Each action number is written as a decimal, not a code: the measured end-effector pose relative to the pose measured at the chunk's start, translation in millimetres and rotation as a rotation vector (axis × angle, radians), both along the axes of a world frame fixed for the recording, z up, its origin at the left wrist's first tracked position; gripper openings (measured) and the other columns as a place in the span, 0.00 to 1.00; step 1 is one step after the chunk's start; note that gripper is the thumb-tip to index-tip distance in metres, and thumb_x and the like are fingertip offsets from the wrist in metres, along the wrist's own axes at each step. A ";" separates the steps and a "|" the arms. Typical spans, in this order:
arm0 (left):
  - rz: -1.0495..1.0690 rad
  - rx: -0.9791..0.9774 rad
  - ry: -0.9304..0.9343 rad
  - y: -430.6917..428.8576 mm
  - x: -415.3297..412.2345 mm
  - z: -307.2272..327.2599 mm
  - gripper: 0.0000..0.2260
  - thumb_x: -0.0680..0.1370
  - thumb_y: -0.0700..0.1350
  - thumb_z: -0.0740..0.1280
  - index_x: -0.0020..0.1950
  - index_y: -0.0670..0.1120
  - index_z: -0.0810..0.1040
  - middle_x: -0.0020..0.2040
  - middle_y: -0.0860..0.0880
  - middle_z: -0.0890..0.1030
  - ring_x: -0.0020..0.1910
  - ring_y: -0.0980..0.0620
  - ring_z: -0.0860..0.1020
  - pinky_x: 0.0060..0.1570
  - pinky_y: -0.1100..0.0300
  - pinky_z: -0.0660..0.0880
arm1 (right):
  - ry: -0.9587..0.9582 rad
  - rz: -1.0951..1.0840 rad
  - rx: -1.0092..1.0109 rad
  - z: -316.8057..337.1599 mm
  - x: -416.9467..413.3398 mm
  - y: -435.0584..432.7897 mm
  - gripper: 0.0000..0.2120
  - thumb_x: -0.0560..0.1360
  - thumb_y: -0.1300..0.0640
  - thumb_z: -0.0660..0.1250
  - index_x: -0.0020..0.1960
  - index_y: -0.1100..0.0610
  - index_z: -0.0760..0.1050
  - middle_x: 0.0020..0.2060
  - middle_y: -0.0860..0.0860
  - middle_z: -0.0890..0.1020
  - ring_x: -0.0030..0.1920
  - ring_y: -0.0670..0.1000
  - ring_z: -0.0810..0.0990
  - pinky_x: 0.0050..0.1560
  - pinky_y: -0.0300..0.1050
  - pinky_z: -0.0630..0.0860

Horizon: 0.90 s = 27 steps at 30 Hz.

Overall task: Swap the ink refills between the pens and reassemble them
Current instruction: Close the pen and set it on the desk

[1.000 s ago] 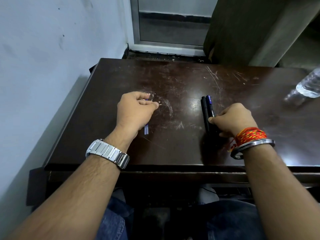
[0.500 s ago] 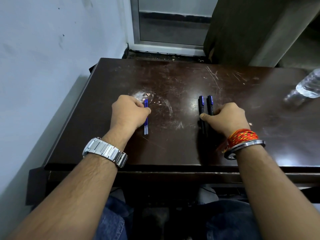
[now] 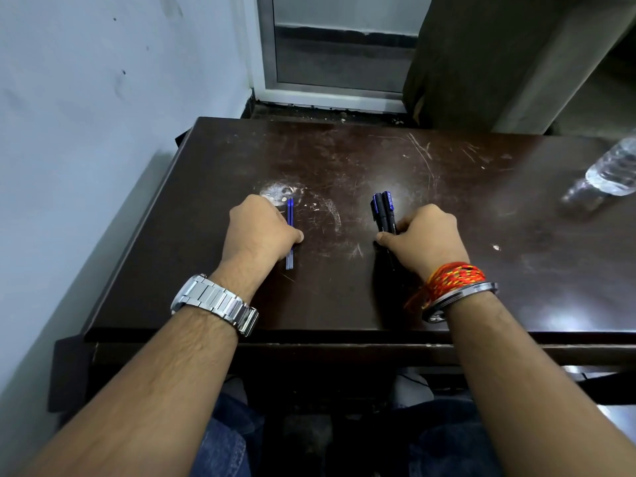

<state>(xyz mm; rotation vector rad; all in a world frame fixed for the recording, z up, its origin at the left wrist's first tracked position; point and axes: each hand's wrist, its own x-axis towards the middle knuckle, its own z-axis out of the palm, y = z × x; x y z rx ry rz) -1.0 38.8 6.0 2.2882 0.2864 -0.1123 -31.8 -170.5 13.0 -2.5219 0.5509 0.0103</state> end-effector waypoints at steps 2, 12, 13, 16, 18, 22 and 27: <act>-0.012 0.005 0.000 0.0 -0.3 0.4 0.08 0.70 0.45 0.81 0.41 0.43 0.85 0.38 0.43 0.86 0.31 0.49 0.79 0.36 0.57 0.79 | -0.003 -0.008 -0.004 -0.2 0.1 0.9 0.20 0.71 0.48 0.75 0.54 0.62 0.80 0.51 0.60 0.81 0.45 0.55 0.80 0.47 0.44 0.79; -0.027 -0.004 -0.007 0.1 0.3 0.3 0.09 0.70 0.46 0.81 0.38 0.44 0.84 0.33 0.44 0.85 0.27 0.52 0.79 0.34 0.59 0.77 | -0.022 -0.004 0.005 -1.5 -0.8 3.3 0.20 0.71 0.45 0.75 0.52 0.61 0.81 0.46 0.58 0.81 0.40 0.51 0.75 0.39 0.41 0.72; -0.028 -0.006 -0.005 0.0 0.6 0.2 0.09 0.70 0.47 0.81 0.38 0.44 0.84 0.33 0.44 0.85 0.27 0.52 0.79 0.34 0.59 0.77 | -0.025 -0.002 0.005 -1.7 -1.1 3.3 0.20 0.71 0.45 0.75 0.52 0.61 0.81 0.46 0.58 0.81 0.40 0.51 0.74 0.39 0.41 0.72; -0.022 -0.007 -0.002 -0.4 1.0 0.0 0.10 0.70 0.48 0.81 0.37 0.44 0.84 0.32 0.45 0.84 0.28 0.52 0.79 0.33 0.59 0.76 | -0.031 0.002 -0.008 -2.2 -2.1 3.2 0.21 0.70 0.43 0.75 0.49 0.61 0.81 0.47 0.58 0.81 0.42 0.52 0.76 0.39 0.42 0.73; -0.013 -0.015 0.005 -0.2 1.4 -0.2 0.11 0.69 0.49 0.81 0.37 0.44 0.85 0.32 0.46 0.84 0.29 0.53 0.80 0.33 0.60 0.76 | -0.035 0.003 -0.014 -2.1 -2.6 3.3 0.22 0.70 0.42 0.75 0.48 0.61 0.80 0.46 0.58 0.81 0.42 0.53 0.78 0.39 0.43 0.73; -0.006 -0.018 0.016 0.0 2.1 -0.8 0.11 0.69 0.49 0.81 0.37 0.44 0.84 0.33 0.46 0.85 0.29 0.52 0.80 0.33 0.59 0.76 | -0.038 0.002 -0.024 -1.6 -3.1 3.8 0.23 0.69 0.42 0.75 0.48 0.61 0.80 0.46 0.59 0.80 0.42 0.54 0.80 0.39 0.43 0.75; -0.008 -0.006 0.022 0.7 2.6 -0.6 0.11 0.69 0.50 0.81 0.37 0.44 0.84 0.32 0.46 0.85 0.28 0.53 0.80 0.32 0.60 0.75 | -0.037 0.001 -0.039 -1.7 -3.3 4.3 0.24 0.69 0.41 0.75 0.48 0.62 0.79 0.46 0.58 0.81 0.42 0.55 0.80 0.40 0.44 0.77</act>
